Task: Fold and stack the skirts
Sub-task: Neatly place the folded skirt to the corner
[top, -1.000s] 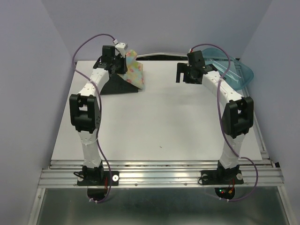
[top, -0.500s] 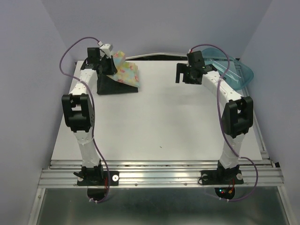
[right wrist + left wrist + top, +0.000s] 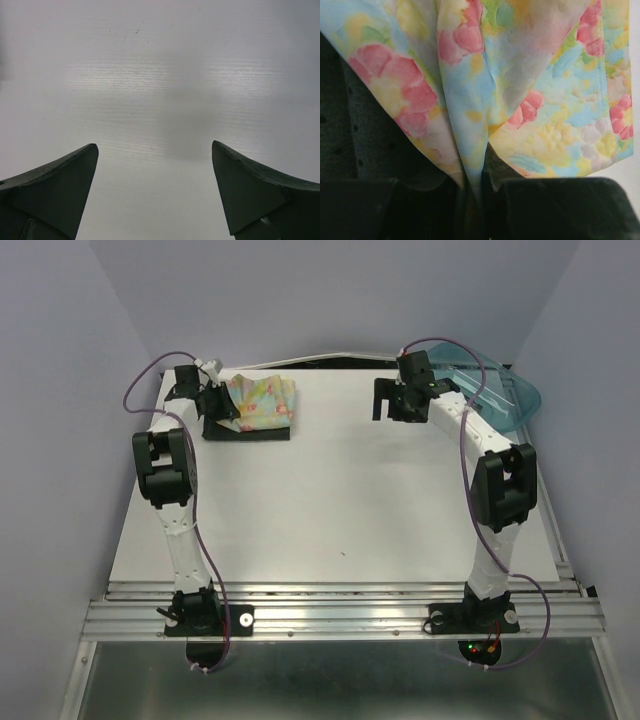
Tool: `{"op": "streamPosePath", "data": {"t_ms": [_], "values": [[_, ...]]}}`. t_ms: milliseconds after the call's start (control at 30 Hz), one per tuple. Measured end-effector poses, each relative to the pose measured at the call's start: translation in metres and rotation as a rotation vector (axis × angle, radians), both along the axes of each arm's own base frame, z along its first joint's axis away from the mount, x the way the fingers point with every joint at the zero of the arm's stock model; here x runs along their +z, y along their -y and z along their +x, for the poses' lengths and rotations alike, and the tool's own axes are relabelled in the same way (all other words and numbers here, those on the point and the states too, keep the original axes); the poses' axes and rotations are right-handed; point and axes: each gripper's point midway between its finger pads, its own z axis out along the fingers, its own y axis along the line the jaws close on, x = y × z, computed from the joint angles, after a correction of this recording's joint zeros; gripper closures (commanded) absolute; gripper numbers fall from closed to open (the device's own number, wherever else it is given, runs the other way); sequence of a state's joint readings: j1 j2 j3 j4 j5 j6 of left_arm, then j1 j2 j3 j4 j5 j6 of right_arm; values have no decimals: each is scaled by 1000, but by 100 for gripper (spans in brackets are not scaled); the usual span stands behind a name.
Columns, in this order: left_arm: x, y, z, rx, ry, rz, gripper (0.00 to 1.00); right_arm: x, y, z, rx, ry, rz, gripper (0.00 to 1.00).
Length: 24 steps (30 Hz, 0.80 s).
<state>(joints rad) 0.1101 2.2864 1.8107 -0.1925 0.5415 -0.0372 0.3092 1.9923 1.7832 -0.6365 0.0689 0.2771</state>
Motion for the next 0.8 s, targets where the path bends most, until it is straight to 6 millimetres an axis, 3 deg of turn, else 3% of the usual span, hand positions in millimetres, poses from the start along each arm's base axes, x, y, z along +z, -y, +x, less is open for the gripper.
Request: {"op": "streamPosePath", "data": {"t_ms": [67,133,400,533,667,800], "values": [[2,-8,2,11,13,-1,47,0,0,0,2,-1,1,0],[2,-15,3,30,11,-12,24,0,0,0,2,-2,2,0],[23,-29,-6,78,39,-38,22,-1,0,-1,4,-4,-1,0],[58,-50,0,162,112,16,22,-1,1,-1,23,-4,-14,0],[108,-77,4,270,221,115,19,0,0,-2,53,1,-28,0],[162,-92,-1,323,335,212,13,8,2,-4,78,16,-44,0]]}}
